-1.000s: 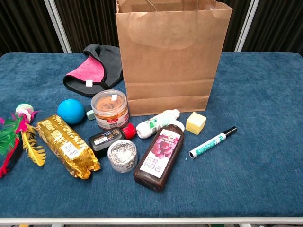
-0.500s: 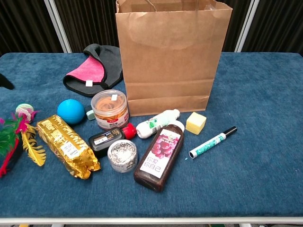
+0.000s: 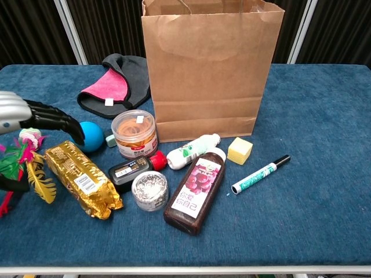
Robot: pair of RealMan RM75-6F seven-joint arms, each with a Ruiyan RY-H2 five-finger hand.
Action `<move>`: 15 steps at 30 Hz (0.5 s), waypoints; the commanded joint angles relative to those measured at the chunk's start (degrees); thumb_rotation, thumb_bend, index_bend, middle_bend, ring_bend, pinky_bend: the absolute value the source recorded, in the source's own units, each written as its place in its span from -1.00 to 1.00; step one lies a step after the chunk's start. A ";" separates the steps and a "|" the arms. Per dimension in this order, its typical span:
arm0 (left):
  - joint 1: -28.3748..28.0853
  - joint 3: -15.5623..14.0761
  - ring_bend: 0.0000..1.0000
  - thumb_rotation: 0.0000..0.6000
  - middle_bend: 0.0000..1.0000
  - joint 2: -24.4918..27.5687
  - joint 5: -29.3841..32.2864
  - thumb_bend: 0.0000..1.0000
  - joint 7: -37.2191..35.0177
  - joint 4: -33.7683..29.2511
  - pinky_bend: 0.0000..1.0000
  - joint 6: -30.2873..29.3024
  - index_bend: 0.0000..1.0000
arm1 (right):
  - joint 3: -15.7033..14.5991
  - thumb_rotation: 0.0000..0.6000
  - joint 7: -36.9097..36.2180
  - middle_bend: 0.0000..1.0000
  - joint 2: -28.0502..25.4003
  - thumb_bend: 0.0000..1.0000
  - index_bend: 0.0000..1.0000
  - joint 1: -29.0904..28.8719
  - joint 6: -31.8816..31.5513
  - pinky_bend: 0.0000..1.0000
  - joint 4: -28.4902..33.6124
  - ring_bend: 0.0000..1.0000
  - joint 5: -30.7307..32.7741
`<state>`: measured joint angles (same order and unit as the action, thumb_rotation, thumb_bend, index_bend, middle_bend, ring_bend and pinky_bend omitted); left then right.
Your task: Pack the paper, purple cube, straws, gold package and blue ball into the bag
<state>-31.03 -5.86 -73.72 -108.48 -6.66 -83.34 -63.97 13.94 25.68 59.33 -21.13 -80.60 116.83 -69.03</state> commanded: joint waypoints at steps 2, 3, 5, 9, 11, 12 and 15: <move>-2.13 -0.62 -0.50 1.00 -0.29 -1.43 -0.23 -0.77 -1.74 2.35 -0.44 2.05 -0.32 | -0.17 1.00 -0.41 -0.59 0.76 -0.91 -0.85 -0.05 0.16 -1.00 -1.07 -0.99 0.37; -2.65 -0.84 -0.50 1.00 -0.28 -1.71 -0.23 -0.76 -2.07 2.98 -0.44 2.59 -0.31 | -0.22 1.00 -0.60 -0.59 0.97 -0.91 -0.85 -0.08 0.27 -1.00 -1.38 -0.99 0.47; -3.38 -1.35 -0.50 1.00 -0.28 -1.98 -0.26 -0.76 -2.57 3.62 -0.44 3.48 -0.30 | -0.26 1.00 -0.97 -0.59 1.21 -0.91 -0.85 -0.08 0.39 -1.00 -1.86 -0.99 0.58; -4.79 -2.11 -0.50 1.00 -0.27 -2.57 -0.64 -0.74 -2.59 4.67 -0.44 4.62 -0.29 | -0.24 1.00 -1.69 -0.59 1.53 -0.90 -0.85 -0.18 0.84 -1.00 -3.01 -0.99 1.04; -5.50 -2.19 -0.50 1.00 -0.27 -3.09 -0.53 -0.73 -2.73 5.66 -0.44 5.06 -0.29 | -0.27 1.00 -2.01 -0.60 1.50 -0.90 -0.85 -0.20 1.19 -1.00 -3.48 -0.99 1.42; -5.83 -2.17 -0.50 1.00 -0.27 -3.33 -0.39 -0.73 -2.90 6.19 -0.44 5.28 -0.29 | -0.27 1.00 -2.21 -0.60 1.51 -0.90 -0.85 -0.17 1.23 -1.00 -3.63 -0.99 1.49; -6.98 -2.02 -0.50 1.00 -0.27 -3.96 -0.02 -0.72 -3.43 7.78 -0.44 5.89 -0.29 | -0.22 1.00 -2.72 -0.60 1.43 -0.90 -0.85 -0.06 1.23 -1.00 -4.14 -0.99 1.69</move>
<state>-37.57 -7.94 -77.36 -108.70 -9.81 -76.01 -58.38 13.70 23.06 60.79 -21.22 -79.36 112.82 -67.41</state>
